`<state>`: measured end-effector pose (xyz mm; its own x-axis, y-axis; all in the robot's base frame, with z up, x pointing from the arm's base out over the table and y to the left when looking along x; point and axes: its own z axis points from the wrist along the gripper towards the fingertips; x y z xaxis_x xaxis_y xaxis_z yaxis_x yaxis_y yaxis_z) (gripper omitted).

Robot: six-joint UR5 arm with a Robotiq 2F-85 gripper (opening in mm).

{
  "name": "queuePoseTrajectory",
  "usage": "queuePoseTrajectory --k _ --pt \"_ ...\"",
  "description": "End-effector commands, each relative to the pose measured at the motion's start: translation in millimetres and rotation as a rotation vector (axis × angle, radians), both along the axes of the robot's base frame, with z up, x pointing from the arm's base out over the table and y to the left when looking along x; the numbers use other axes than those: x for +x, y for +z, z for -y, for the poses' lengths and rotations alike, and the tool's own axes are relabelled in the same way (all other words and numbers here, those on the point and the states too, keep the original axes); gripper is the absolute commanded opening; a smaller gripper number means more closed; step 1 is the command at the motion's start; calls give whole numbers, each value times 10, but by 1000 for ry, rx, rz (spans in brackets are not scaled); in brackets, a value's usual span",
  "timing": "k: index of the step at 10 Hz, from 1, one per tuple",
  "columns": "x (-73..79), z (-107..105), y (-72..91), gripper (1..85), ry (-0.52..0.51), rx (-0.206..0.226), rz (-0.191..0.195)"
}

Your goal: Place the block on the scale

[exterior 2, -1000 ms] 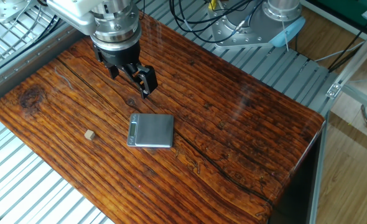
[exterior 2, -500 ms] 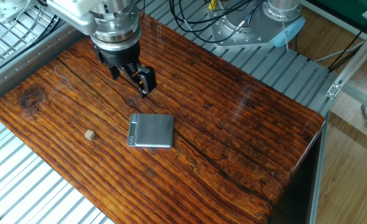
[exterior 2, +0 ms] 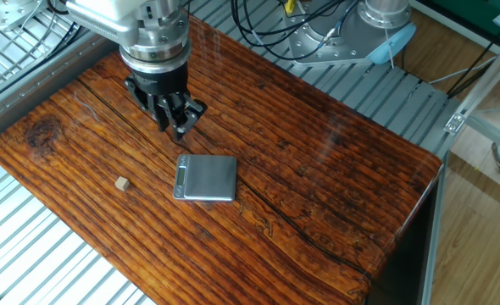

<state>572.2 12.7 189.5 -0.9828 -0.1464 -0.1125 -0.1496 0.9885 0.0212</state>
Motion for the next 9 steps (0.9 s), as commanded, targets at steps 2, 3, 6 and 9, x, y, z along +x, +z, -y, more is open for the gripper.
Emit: queuePoseTrajectory --k 2,3,6,9 --pt "55 -72 -9 10 17 24 21" --pt "56 -67 -21 10 20 20 21" --pt "58 -81 -212 10 38 1 26" --pt "-81 -138 -392 10 35 -78 12"
